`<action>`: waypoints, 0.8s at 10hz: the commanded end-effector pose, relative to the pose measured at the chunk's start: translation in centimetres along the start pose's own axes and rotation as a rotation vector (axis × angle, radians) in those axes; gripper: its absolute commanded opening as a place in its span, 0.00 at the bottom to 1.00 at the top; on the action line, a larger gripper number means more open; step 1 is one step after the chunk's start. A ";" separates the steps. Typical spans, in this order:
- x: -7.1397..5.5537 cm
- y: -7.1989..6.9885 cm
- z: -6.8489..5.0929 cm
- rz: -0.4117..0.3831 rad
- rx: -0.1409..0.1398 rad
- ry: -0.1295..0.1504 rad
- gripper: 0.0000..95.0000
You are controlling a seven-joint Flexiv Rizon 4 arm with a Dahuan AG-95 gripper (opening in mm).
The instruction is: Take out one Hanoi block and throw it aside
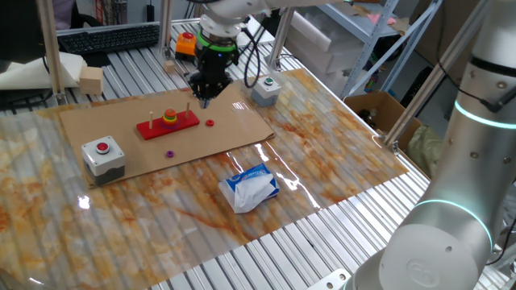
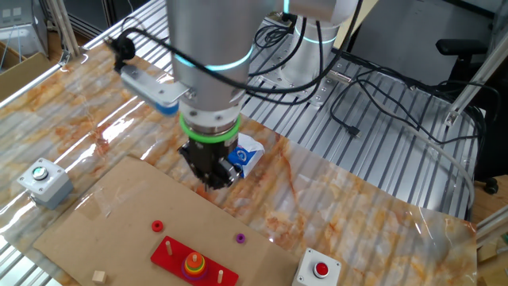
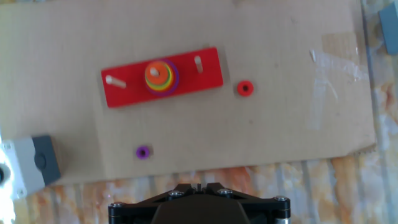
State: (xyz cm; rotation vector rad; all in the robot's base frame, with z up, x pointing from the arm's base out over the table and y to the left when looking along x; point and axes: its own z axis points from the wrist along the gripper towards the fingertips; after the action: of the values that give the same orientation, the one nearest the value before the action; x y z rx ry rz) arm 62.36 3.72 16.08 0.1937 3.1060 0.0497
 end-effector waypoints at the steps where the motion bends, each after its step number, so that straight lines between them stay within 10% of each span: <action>1: -0.2 -0.1 0.3 -0.003 0.001 -0.008 0.00; 8: -0.2 -0.1 0.5 -0.011 0.010 -0.034 0.00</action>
State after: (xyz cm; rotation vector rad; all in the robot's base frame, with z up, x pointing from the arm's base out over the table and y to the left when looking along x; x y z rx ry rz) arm 62.80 3.74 15.63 0.1728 3.0883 0.0379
